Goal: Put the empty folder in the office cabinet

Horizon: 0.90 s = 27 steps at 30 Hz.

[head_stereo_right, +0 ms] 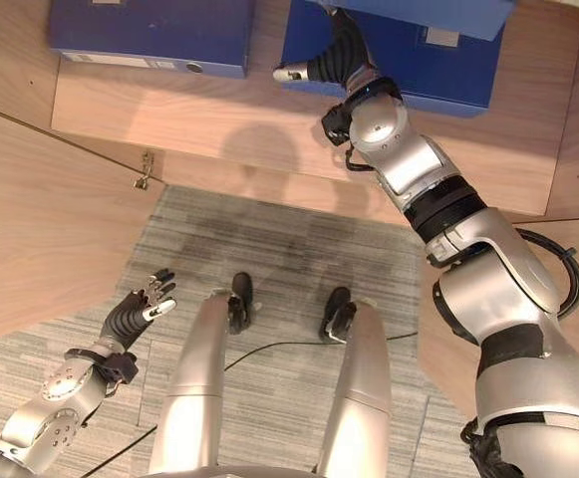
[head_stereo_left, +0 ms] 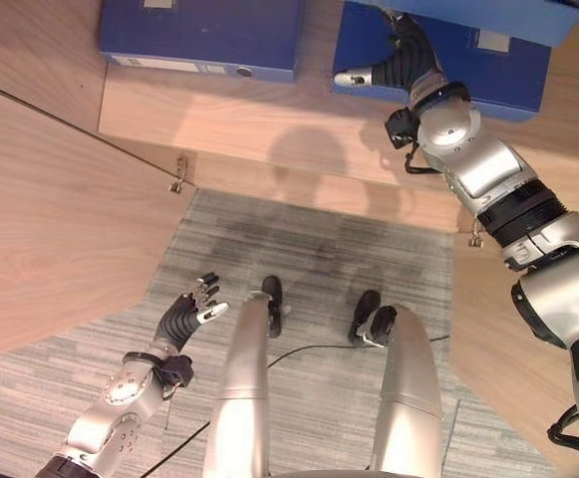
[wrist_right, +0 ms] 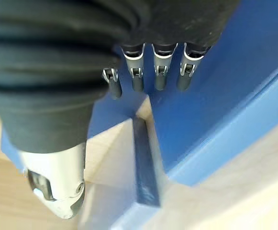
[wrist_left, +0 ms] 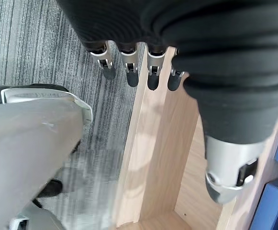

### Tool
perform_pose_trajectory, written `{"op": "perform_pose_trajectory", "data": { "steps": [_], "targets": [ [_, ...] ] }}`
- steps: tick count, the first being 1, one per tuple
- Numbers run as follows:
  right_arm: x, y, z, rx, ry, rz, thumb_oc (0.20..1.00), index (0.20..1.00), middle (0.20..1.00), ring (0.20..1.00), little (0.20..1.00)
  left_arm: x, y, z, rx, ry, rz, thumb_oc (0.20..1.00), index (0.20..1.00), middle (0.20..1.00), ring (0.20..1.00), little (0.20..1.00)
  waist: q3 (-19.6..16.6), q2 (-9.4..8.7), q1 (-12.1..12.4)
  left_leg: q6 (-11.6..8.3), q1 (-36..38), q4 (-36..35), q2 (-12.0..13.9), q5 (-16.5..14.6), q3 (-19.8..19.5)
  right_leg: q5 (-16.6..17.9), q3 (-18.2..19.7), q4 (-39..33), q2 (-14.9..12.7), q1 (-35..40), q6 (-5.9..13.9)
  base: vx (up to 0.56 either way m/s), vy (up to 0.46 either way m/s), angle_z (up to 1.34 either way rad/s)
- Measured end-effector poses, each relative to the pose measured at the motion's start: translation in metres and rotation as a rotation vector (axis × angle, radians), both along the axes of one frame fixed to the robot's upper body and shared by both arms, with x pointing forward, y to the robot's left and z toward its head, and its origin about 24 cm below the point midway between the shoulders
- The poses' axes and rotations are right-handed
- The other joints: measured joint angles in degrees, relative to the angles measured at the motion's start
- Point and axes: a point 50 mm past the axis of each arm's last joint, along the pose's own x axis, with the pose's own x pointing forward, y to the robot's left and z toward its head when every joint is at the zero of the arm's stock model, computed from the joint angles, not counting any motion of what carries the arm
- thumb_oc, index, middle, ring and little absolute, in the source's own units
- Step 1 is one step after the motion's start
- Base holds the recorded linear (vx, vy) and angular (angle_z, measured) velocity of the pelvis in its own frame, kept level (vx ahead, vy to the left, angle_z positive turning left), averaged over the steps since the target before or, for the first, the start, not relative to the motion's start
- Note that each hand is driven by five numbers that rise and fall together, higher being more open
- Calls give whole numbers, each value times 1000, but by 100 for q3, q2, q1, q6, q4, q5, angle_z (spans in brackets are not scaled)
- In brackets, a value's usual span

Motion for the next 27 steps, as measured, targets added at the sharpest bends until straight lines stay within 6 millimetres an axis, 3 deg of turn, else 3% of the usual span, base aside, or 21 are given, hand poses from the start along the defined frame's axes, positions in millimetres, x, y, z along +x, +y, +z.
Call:
{"op": "perform_pose_trajectory", "data": {
  "steps": [7, 13, 19, 22, 27],
  "targets": [
    [-11, -9, -13, -214, -2, 14, 1000, 1000, 1000, 1000, 1000, 2, -1, 1, 24, -19, -28, 1000, 1000, 1000, 1000, 1000, 1, 1, 56, 4, 2, 0, 0, -2, 11, -1, 10, 3, -2, -6, -2, 0, 0, 0],
    [-25, -18, -30, -224, 37, 97, 1000, 1000, 1000, 1000, 1000, 2, -2, 2, 32, -29, -49, 1000, 1000, 1000, 1000, 1000, 2, 4, 96, 4, 4, -3, -2, -3, 16, -27, 13, 26, -9, -15, -46, 0, 0, 0],
    [-28, -23, -32, -199, 53, 120, 1000, 1000, 1000, 1000, 1000, 3, -5, 3, 44, -42, -71, 1000, 1000, 1000, 1000, 1000, 3, 7, 115, -8, 17, -35, -1, 5, 20, -31, 20, 35, -10, -27, -53, 0, 0, 0],
    [-42, -30, -47, -143, 60, 152, 1000, 1000, 1000, 1000, 1000, 6, -9, 4, 43, -65, -66, 1000, 1000, 1000, 1000, 1000, 3, 8, 95, -3, 17, -34, -2, 1, 30, -32, 25, 31, -14, -31, -55, 0, 0, 0],
    [-27, -41, -31, -183, 17, 28, 1000, 1000, 1000, 1000, 1000, 6, -10, 3, 39, -62, -58, 1000, 1000, 1000, 1000, 1000, 0, 12, 112, 25, 15, -38, -2, -12, 40, -36, 47, 25, -8, -44, -84, 2, 17, -1]
  ]
}}
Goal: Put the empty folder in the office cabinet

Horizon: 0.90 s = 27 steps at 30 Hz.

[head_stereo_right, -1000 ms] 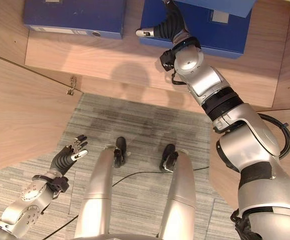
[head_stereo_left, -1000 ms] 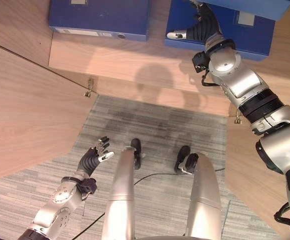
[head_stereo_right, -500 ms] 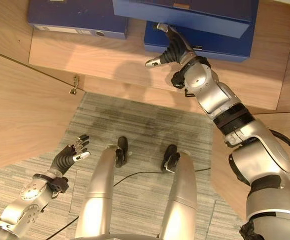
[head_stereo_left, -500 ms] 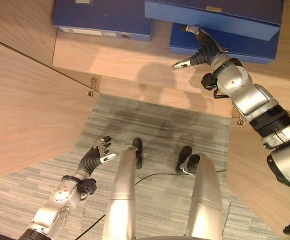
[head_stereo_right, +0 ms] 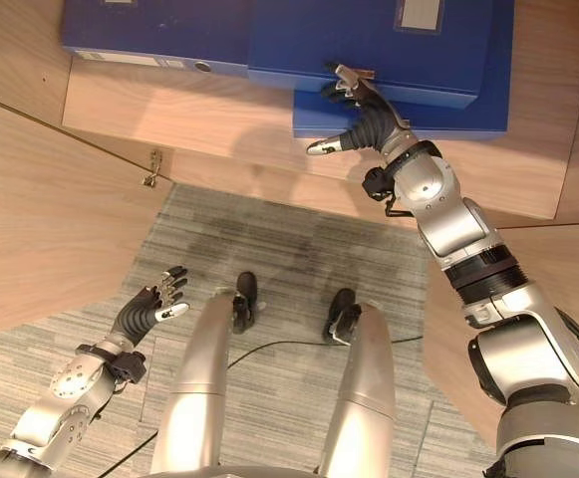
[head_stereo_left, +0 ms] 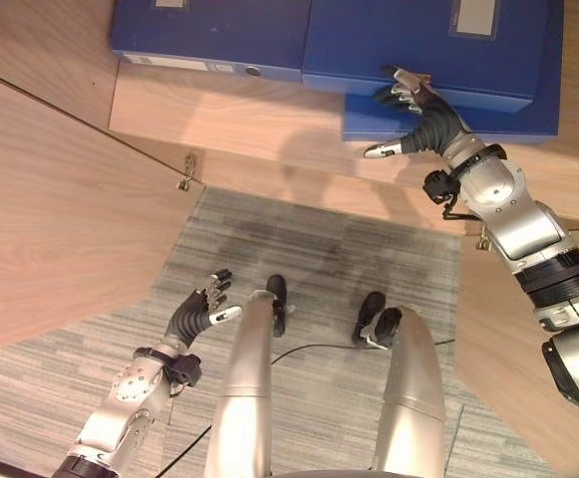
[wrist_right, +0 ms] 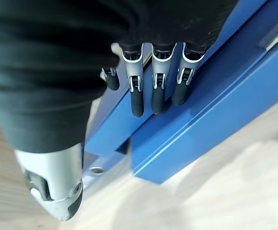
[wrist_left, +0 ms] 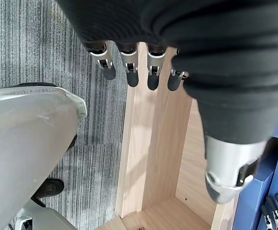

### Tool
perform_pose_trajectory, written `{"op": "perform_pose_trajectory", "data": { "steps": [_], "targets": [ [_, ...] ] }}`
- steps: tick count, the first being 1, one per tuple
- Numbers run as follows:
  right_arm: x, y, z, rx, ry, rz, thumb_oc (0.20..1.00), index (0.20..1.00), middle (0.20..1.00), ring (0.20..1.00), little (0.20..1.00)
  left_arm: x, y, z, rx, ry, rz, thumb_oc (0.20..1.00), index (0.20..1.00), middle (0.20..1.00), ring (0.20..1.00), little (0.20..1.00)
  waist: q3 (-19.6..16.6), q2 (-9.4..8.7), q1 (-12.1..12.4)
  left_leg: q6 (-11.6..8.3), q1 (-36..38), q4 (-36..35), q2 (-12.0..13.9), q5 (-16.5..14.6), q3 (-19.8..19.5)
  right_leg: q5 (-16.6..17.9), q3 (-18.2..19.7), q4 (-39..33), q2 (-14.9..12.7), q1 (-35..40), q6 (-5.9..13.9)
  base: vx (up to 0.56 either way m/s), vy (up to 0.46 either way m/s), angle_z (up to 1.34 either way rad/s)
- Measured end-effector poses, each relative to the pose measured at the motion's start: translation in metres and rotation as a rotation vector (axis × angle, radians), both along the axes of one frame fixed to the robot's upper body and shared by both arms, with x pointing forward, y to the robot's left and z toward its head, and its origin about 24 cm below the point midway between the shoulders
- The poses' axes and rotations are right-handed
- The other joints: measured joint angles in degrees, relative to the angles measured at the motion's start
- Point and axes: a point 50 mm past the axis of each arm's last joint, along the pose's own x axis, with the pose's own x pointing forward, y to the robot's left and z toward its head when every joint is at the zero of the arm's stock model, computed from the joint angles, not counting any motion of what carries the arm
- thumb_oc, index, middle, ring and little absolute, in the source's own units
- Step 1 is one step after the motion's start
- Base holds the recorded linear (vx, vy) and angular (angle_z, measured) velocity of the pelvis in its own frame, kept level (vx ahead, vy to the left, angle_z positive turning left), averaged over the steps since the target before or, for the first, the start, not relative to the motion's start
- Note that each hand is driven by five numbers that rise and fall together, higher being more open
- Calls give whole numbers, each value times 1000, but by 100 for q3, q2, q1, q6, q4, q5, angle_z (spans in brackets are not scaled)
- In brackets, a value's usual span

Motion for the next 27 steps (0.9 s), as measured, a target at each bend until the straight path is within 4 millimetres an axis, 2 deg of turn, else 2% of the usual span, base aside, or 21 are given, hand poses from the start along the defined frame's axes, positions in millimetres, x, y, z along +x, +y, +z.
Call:
{"op": "perform_pose_trajectory", "data": {
  "steps": [1, 3, 5, 7, 9, 12, 16, 24, 26, 27],
  "targets": [
    [14, -4, 8, 10, -28, -105, 1000, 1000, 1000, 1000, 1000, 0, 0, 1, -1, -4, 7, 1000, 1000, 1000, 1000, 1000, -13, 8, 0, 6, -1, -1, 0, -3, 33, 13, 31, -6, 1, -21, 17, 9, 43, -4],
    [18, 3, 5, -37, -78, -158, 1000, 1000, 1000, 1000, 1000, 2, 0, 3, 1, -13, 15, 1000, 1000, 1000, 1000, 1000, -22, 23, -11, 18, 0, -1, -4, -10, 91, 25, 92, -18, -2, -53, 39, 10, 38, -6],
    [19, 6, 3, -68, -117, -191, 1000, 1000, 1000, 1000, 1000, 10, -6, 18, -4, -78, -4, 1000, 1000, 1000, 1000, 1000, -30, 37, -8, 21, -4, 8, -7, -12, 116, 39, 120, -21, -5, -65, 61, 9, 32, -3],
    [23, 8, -6, -124, -138, -235, 1000, 1000, 1000, 1000, 1000, 27, -23, 53, -33, -241, -56, 1000, 1000, 1000, 1000, 1000, -199, 49, -10, 48, -128, 65, -7, -27, 100, 47, 119, 7, -3, -164, 75, 0, 0, 0],
    [23, 8, -7, -123, -138, -238, 1000, 1000, 1000, 1000, 1000, 33, -30, 71, -62, -336, -75, 1000, 1000, 1000, 1000, 1000, -242, 57, -38, 45, -151, 77, -5, -16, 108, 63, 129, 7, 0, -188, 87, 0, 0, 0],
    [24, 10, -9, -124, -142, -244, 1000, 1000, 1000, 1000, 1000, 42, -42, 85, -92, -397, -91, 1000, 1000, 1000, 1000, 1000, -246, 54, -38, 45, -159, 83, -6, -17, 106, 69, 128, 10, 5, -195, 95, 0, 0, 0],
    [22, 15, -10, -139, -150, -221, 1000, 1000, 1000, 1000, 1000, 52, -58, 127, -112, -563, -149, 1000, 1000, 1000, 1000, 1000, -284, -8, -217, 48, -182, 87, -4, -18, 116, 101, 134, 1, 6, -225, 135, 0, 0, 0],
    [13, 10, -11, -49, -198, -238, 1000, 1000, 1000, 1000, 1000, 51, -65, 148, -142, -657, -164, 1000, 1000, 1000, 1000, 1000, -292, -21, -403, 87, -295, 109, 14, -43, 155, 117, 168, -24, 36, -345, 158, -3, 2, -1],
    [9, 14, -3, 9, -230, -238, 1000, 1000, 1000, 1000, 1000, 56, -80, 171, -148, -736, -218, 1000, 1000, 1000, 1000, 1000, -293, -22, -426, 116, -395, 183, 46, -59, 175, 148, 199, 1, 79, -448, 167, -4, 5, -9],
    [7, 17, -2, 16, -241, -229, 1000, 1000, 1000, 1000, 1000, 56, -81, 174, -151, -745, -223, 1000, 1000, 1000, 1000, 1000, -293, -22, -440, 134, -413, 197, 57, -70, 201, 159, 229, 8, 90, -476, 177, 1, 0, -12]
  ]
}}
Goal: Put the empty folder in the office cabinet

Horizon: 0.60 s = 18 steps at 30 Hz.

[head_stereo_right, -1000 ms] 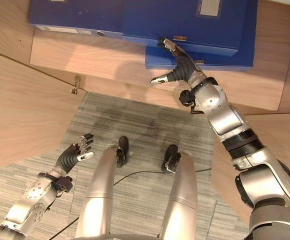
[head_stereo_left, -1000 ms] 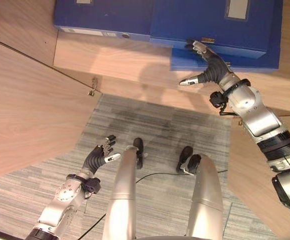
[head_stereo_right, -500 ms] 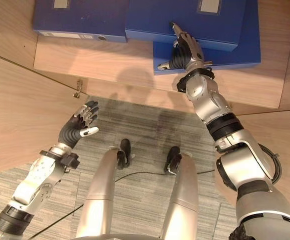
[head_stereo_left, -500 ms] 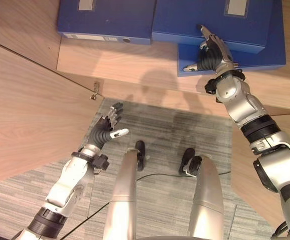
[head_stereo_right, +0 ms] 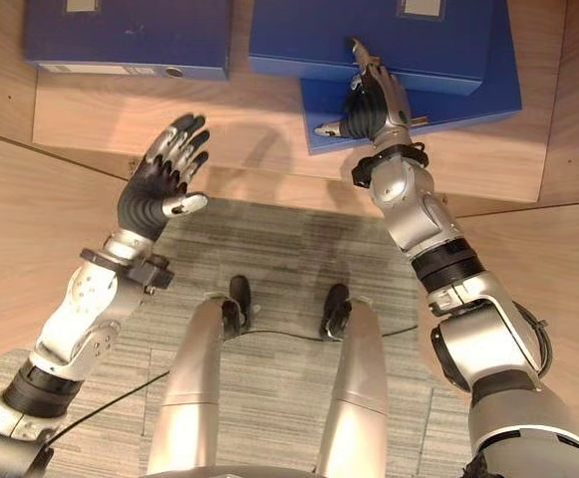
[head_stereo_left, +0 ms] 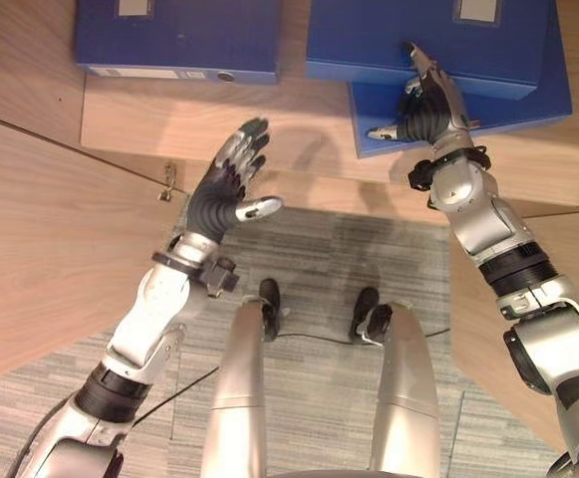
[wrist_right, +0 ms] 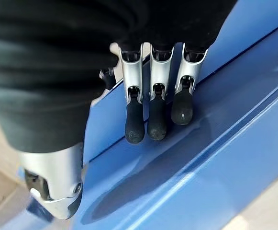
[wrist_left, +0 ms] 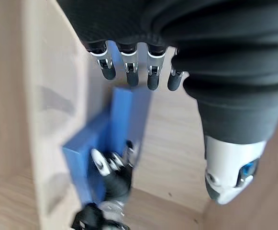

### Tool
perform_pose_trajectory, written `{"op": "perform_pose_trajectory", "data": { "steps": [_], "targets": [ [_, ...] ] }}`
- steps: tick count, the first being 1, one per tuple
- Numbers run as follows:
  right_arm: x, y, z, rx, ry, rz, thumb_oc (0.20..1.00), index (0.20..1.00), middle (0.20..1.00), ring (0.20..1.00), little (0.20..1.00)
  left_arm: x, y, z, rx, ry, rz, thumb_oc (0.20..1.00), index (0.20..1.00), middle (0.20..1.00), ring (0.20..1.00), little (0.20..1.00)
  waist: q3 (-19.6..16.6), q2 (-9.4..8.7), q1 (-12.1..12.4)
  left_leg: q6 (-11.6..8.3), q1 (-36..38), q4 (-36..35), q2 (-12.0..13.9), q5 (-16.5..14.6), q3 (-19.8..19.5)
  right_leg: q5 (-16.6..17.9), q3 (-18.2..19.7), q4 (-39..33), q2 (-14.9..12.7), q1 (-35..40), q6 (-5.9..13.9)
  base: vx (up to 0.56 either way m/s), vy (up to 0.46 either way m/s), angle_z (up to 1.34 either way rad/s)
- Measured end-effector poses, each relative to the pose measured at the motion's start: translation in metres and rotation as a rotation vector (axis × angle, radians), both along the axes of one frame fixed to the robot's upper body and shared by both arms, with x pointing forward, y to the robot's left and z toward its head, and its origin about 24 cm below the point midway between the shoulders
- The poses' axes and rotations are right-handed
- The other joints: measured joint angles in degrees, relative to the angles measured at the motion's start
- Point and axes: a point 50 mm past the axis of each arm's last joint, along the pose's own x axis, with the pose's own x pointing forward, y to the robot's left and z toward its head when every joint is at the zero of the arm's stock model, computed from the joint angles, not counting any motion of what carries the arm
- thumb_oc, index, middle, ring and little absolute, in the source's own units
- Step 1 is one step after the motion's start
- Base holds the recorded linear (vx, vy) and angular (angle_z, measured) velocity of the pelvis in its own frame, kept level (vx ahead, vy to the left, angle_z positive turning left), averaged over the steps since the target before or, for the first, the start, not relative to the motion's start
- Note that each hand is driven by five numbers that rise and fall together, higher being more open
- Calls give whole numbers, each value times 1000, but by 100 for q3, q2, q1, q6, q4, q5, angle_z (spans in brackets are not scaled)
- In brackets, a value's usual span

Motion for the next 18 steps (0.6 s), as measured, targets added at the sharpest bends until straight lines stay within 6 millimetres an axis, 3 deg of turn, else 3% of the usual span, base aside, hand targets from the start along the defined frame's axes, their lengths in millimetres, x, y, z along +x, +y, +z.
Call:
{"op": "perform_pose_trajectory", "data": {
  "steps": [6, 18],
  "targets": [
    [-33, -9, -6, 114, -142, 34, 1000, 1000, 1000, 1000, 1000, 2, -2, 8, -122, 16, -37, 1000, 1000, 1000, 1000, 1000, 0, 0, -135, 52, -45, 65, 18, -40, 77, 16, 87, 33, 11, -92, 27, 0, 0, -4],
    [-38, -14, -12, 52, -238, -28, 1000, 1000, 1000, 1000, 1000, -2, 5, -1, -176, 39, -18, 1000, 1000, 1000, 1000, 1000, 1, 2, -45, 50, -119, 118, 31, -39, 101, 2, 132, 115, 6, -198, -8, 0, 0, 0]
  ]
}}
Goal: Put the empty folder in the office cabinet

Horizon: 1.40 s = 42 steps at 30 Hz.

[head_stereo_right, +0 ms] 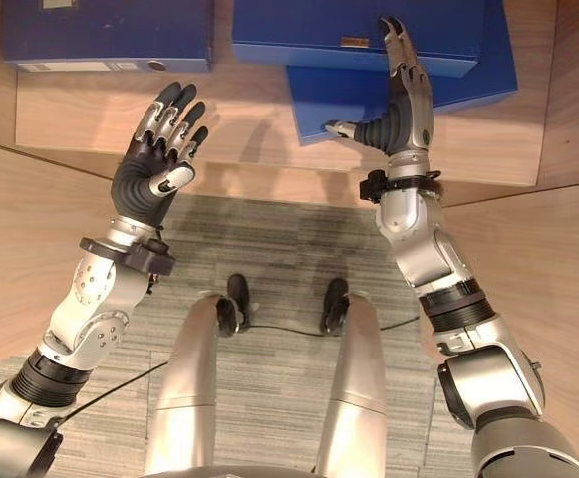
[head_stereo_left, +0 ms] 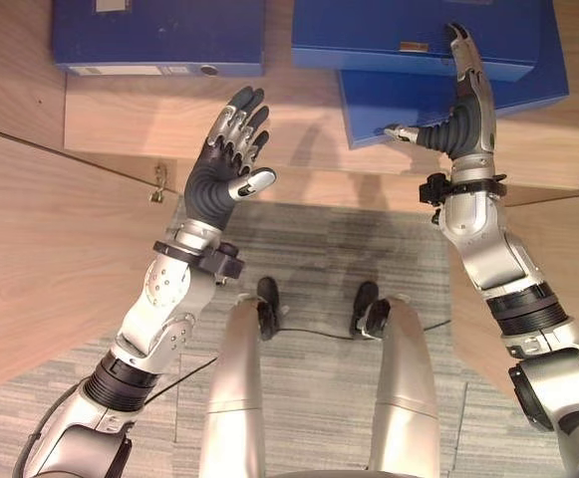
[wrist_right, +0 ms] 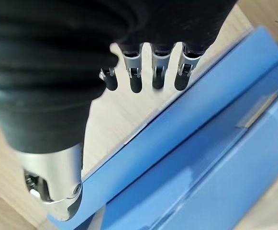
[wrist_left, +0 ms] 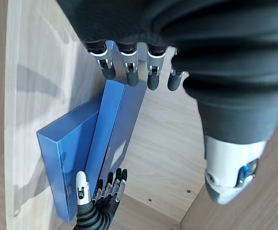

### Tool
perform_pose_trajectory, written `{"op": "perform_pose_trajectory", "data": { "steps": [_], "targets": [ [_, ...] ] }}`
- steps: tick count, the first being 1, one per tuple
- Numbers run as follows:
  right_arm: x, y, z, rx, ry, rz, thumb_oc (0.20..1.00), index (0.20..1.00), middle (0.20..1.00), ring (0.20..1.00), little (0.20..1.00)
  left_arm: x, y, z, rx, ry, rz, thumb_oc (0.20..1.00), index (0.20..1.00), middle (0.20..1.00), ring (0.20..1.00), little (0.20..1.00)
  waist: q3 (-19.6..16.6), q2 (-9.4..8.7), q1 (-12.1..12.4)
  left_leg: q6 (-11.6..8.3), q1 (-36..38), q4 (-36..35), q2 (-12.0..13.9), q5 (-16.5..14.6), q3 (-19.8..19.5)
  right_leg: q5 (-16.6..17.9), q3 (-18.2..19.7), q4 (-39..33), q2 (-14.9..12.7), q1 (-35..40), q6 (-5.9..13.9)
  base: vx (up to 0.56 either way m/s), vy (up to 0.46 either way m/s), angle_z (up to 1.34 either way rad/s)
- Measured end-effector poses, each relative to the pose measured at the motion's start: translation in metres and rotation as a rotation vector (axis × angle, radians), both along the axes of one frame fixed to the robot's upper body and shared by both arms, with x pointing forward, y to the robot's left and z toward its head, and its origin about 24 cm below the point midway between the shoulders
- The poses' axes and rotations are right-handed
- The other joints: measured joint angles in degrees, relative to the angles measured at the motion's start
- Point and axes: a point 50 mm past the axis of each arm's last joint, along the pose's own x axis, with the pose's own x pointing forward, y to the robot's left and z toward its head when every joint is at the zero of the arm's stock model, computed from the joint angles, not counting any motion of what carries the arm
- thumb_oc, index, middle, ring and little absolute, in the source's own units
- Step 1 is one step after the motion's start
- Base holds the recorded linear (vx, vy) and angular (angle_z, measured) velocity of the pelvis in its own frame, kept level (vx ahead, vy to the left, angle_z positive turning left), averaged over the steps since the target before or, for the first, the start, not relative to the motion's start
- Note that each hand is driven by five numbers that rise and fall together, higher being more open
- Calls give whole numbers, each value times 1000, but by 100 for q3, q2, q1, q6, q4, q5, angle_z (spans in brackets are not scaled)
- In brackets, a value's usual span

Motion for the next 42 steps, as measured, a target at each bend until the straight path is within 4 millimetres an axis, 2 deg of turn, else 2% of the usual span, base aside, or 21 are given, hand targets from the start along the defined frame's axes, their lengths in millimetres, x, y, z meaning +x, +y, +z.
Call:
{"op": "perform_pose_trajectory", "data": {
  "steps": [3, 6, 10, 12, 14, 15, 17, 20, 23, 28, 31, 35, 42],
  "targets": [
    [-3, -2, -5, -34, -35, -42, 1000, 1000, 1000, 1000, 1000, -1, 1, -3, -9, 6, 4, 1000, 1000, 1000, 1000, 1000, 1, 1, 0, 2, -46, 0, 0, -2, 6, 0, 0, -4, 1, -40, 0, 0, 0, 0],
    [-5, -5, -24, -22, -33, -92, 1000, 1000, 1000, 1000, 1000, -1, 0, -3, -27, 7, 15, 1000, 1000, 1000, 1000, 1000, 5, 8, -3, 6, -57, -9, 1, -5, 13, 3, 4, -7, -2, -62, 6, 0, 0, 0],
    [-13, -7, -65, 87, 22, -145, 1000, 1000, 1000, 1000, 1000, 3, -18, 0, -64, 19, -5, 1000, 1000, 1000, 1000, 1000, 6, 10, 0, 9, -47, -7, 3, -6, 32, 2, 26, 2, 2, -69, 3, 0, 0, 0],
    [-17, -11, -80, 117, 50, -186, 1000, 1000, 1000, 1000, 1000, 4, -24, 3, -63, 13, -12, 1000, 1000, 1000, 1000, 1000, 7, 12, -94, 30, -40, 8, 8, -19, 69, 1, 62, 2, 4, -84, 2, 12, 6, -4],
    [-22, -17, -89, 144, 42, -231, 1000, 1000, 1000, 1000, 1000, 8, -29, 8, -53, -1, -8, 1000, 1000, 1000, 1000, 1000, 7, 13, -126, 37, -29, 11, 7, -22, 73, 0, 70, -1, 3, -75, 0, 0, 0, 0],
    [-31, -25, -106, 142, 55, -288, 1000, 1000, 1000, 1000, 1000, 17, -42, 20, -19, -34, -2, 1000, 1000, 1000, 1000, 1000, 7, 13, -190, 47, -29, 39, 8, -28, 77, 3, 78, 2, 1, -73, 4, 6, 9, -3],
    [-39, -29, -123, 134, 94, -310, 1000, 1000, 1000, 1000, 1000, 22, -52, 31, -12, -70, -1, 1000, 1000, 1000, 1000, 1000, 5, 16, -318, 62, -28, 55, 23, -37, 102, 25, 89, 0, 3, -79, 41, 1, 11, -4],
    [-50, -31, -145, 99, 170, -315, 1000, 1000, 1000, 1000, 1000, 32, -66, 40, 31, -93, 18, 1000, 1000, 1000, 1000, 1000, -2, 28, -364, 67, -27, 61, 36, -40, 109, 46, 92, -3, 10, -77, 68, -1, -1, -2],
    [-55, -29, -162, 74, 230, -308, 1000, 1000, 1000, 1000, 1000, 37, -68, 35, 51, -82, 52, 1000, 1000, 1000, 1000, 1000, -3, 29, -461, 66, -21, 63, 62, -39, 108, 50, 84, -3, 26, -77, 59, 0, 0, 0],
    [-55, -31, -177, 37, 298, -310, 1000, 1000, 1000, 1000, 1000, 48, -63, 27, 63, -33, 121, 1000, 1000, 1000, 1000, 1000, -3, 29, -476, 62, 12, 81, 132, -39, 116, 69, 98, -1, 107, -76, 28, -10, -12, -6],
    [-58, -28, -192, 11, 355, -287, 1000, 1000, 1000, 1000, 1000, 62, -62, 19, 79, 20, 199, 1000, 1000, 1000, 1000, 1000, -3, 29, -489, 58, 41, 95, 193, -39, 124, 88, 104, -9, 168, -55, -7, -19, -16, -7],
    [-63, -33, -210, 7, 438, -308, 1000, 1000, 1000, 1000, 1000, 67, -69, 14, 84, 61, 216, 1000, 1000, 1000, 1000, 1000, -3, 28, -532, 50, 47, 87, 212, -34, 122, 117, 113, -14, 197, -61, 5, -5, -3, -1],
    [-70, -41, -239, -18, 563, -360, 1000, 1000, 1000, 1000, 1000, 75, -71, 10, 75, 90, 270, 1000, 1000, 1000, 1000, 1000, 24, -3, -576, 33, 43, 115, 307, -27, 144, 197, 121, -75, 298, -67, 14, -11, -9, -6]
  ]
}}
